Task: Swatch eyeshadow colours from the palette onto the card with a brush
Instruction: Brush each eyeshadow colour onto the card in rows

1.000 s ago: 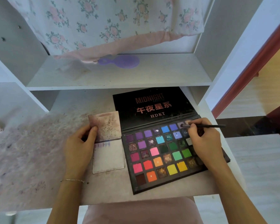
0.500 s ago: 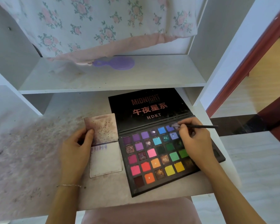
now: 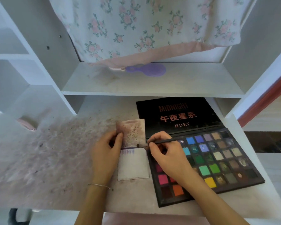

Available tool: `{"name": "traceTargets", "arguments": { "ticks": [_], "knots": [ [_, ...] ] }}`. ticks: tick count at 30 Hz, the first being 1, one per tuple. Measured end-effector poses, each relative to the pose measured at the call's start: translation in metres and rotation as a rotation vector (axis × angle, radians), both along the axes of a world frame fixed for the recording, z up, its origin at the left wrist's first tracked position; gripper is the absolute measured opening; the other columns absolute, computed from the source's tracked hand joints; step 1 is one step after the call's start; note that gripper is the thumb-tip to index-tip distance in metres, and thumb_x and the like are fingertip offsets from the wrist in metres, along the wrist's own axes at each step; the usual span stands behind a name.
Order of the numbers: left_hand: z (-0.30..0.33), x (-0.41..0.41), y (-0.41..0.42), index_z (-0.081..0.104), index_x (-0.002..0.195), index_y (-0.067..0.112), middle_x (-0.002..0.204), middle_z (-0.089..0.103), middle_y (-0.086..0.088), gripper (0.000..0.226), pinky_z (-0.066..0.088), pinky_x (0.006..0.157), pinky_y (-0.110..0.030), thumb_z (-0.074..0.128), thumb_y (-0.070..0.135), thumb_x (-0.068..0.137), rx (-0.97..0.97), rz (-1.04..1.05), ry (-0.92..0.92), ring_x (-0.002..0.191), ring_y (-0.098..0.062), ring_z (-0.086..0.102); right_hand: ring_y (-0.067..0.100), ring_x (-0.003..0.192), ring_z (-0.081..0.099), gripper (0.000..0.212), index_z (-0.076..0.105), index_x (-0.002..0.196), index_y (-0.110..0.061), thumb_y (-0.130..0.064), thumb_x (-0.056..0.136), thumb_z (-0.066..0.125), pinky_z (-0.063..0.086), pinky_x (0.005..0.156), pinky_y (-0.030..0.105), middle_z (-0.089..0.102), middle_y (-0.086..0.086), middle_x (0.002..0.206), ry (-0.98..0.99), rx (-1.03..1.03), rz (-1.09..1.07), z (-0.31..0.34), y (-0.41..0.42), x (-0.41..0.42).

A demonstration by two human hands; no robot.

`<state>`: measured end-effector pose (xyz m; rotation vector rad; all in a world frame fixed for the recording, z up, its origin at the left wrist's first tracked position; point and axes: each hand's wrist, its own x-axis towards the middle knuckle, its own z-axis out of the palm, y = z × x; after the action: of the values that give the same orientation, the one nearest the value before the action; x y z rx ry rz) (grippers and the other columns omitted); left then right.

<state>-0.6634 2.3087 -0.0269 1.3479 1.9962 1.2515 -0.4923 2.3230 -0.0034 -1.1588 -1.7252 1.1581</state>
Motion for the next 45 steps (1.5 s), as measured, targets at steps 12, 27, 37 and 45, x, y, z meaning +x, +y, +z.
{"name": "traceTargets", "arguments": {
  "ticks": [12,27,37,45],
  "knots": [
    [-0.0003,-0.0012,0.0011,0.067,0.099,0.024,0.078,0.059,0.025,0.016,0.045,0.067,-0.012,0.057,0.022,0.087,0.05,-0.001,-0.004,0.075,0.005,0.058,0.014,0.068,0.061,0.014,0.053,0.078,-0.026,-0.014,0.085,0.056,0.051,0.061,0.03,0.065,0.004,0.072,-0.059,-0.017,-0.025,-0.0062,-0.0007,-0.0098],
    [-0.0029,-0.0027,0.0018,0.069,0.1,0.023,0.075,0.056,0.03,0.018,0.041,0.062,-0.009,0.056,0.025,0.087,0.05,0.009,0.055,0.072,0.009,0.057,-0.004,0.062,0.051,0.009,0.054,0.082,-0.018,-0.011,0.086,0.056,0.039,0.054,0.01,0.053,-0.012,0.068,-0.18,0.035,0.029,-0.0027,-0.0017,-0.0116],
    [-0.0032,-0.0028,0.0012,0.069,0.098,0.024,0.074,0.059,0.026,0.017,0.049,0.065,-0.021,0.055,0.027,0.087,0.06,0.01,0.042,0.073,0.003,0.058,0.0,0.067,0.052,0.009,0.053,0.083,-0.023,-0.014,0.087,0.054,0.042,0.057,0.012,0.055,-0.01,0.071,-0.199,0.013,0.023,-0.0036,-0.0007,-0.0118],
    [-0.0022,-0.002,0.0017,0.069,0.097,0.022,0.074,0.06,0.023,0.017,0.049,0.066,-0.025,0.055,0.027,0.088,0.058,0.004,0.045,0.073,-0.001,0.059,0.002,0.071,0.054,0.011,0.051,0.083,-0.024,-0.015,0.087,0.054,0.044,0.061,0.013,0.057,-0.008,0.074,-0.198,0.01,0.029,-0.0045,-0.0002,-0.011]
  ]
}}
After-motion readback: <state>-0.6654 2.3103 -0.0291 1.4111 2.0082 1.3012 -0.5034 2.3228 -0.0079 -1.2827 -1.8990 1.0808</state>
